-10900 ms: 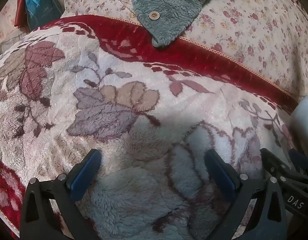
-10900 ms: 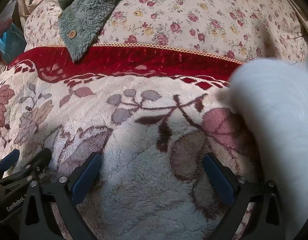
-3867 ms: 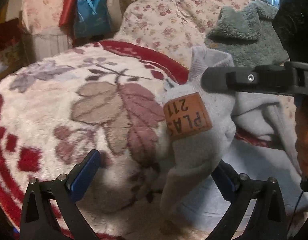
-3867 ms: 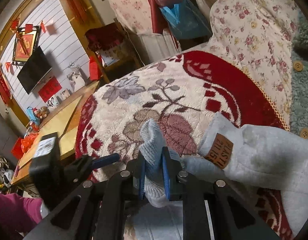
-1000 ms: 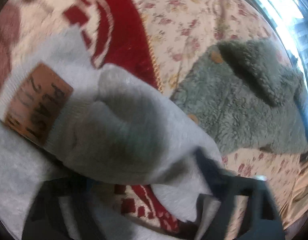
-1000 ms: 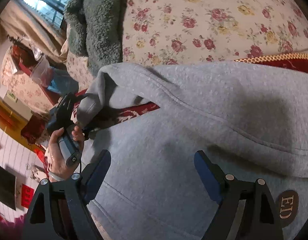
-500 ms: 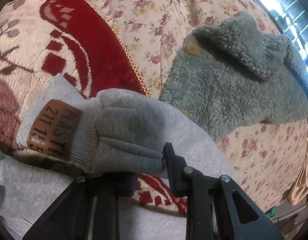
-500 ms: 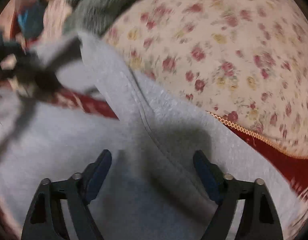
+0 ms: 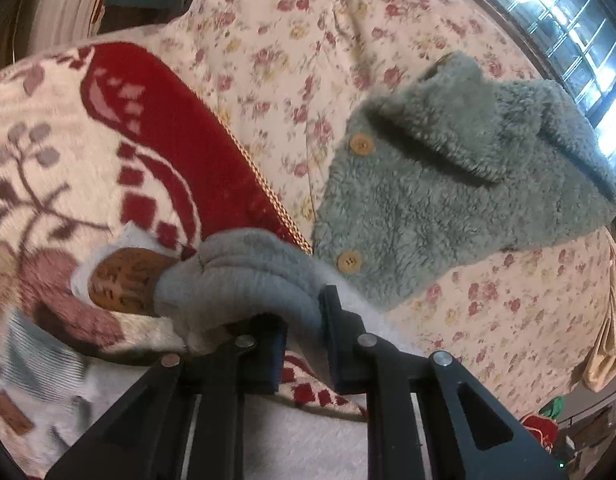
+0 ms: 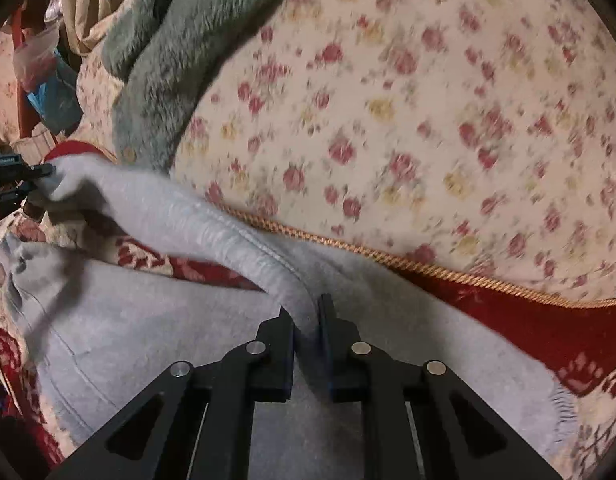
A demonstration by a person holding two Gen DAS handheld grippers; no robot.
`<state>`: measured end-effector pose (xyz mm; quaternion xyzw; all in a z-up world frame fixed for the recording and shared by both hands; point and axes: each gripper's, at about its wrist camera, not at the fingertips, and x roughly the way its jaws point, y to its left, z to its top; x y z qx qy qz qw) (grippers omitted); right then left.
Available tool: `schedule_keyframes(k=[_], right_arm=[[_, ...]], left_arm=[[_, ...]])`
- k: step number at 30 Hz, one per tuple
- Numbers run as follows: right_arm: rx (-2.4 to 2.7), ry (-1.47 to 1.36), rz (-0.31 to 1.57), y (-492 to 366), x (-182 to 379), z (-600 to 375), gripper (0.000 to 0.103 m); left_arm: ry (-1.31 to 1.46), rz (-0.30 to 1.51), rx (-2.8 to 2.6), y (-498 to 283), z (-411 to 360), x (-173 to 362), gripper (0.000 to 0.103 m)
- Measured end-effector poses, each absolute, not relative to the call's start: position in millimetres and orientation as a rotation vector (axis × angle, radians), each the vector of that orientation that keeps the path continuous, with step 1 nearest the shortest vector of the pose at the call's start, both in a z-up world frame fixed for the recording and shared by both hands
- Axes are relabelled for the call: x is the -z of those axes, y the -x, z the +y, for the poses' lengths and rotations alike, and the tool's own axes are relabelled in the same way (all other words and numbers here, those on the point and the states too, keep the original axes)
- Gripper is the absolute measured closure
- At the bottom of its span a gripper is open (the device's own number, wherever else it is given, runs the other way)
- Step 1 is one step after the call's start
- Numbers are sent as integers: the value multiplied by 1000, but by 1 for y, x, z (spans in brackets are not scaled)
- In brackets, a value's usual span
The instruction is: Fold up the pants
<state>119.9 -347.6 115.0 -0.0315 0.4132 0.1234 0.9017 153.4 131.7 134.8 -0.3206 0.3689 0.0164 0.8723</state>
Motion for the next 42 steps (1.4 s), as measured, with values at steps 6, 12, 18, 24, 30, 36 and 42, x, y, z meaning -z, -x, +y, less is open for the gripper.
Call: schedule_keyframes(k=[6, 12, 18, 24, 30, 36, 42], right_arm=[[-286, 73, 833, -93, -141, -335, 93], [-345, 112, 810, -50, -156, -323, 93], [-421, 116, 846, -2, -135, -312, 92], [-439, 135, 967, 20, -70, -301, 92], [-434, 136, 964, 35, -64, -300, 91], [-443, 143, 966, 41, -65, -298, 90], [-434, 75, 932, 48, -57, -305, 83]], left_arm=[[657, 792, -6, -135, 150, -149, 87], [625, 758, 33, -96, 170, -171, 87], [621, 764, 62, -39, 191, -155, 87], [589, 877, -13, 2, 202, -89, 87], [634, 891, -43, 25, 210, -61, 87], [600, 893, -65, 29, 206, -56, 83], [477, 861, -146, 45, 195, -68, 0]])
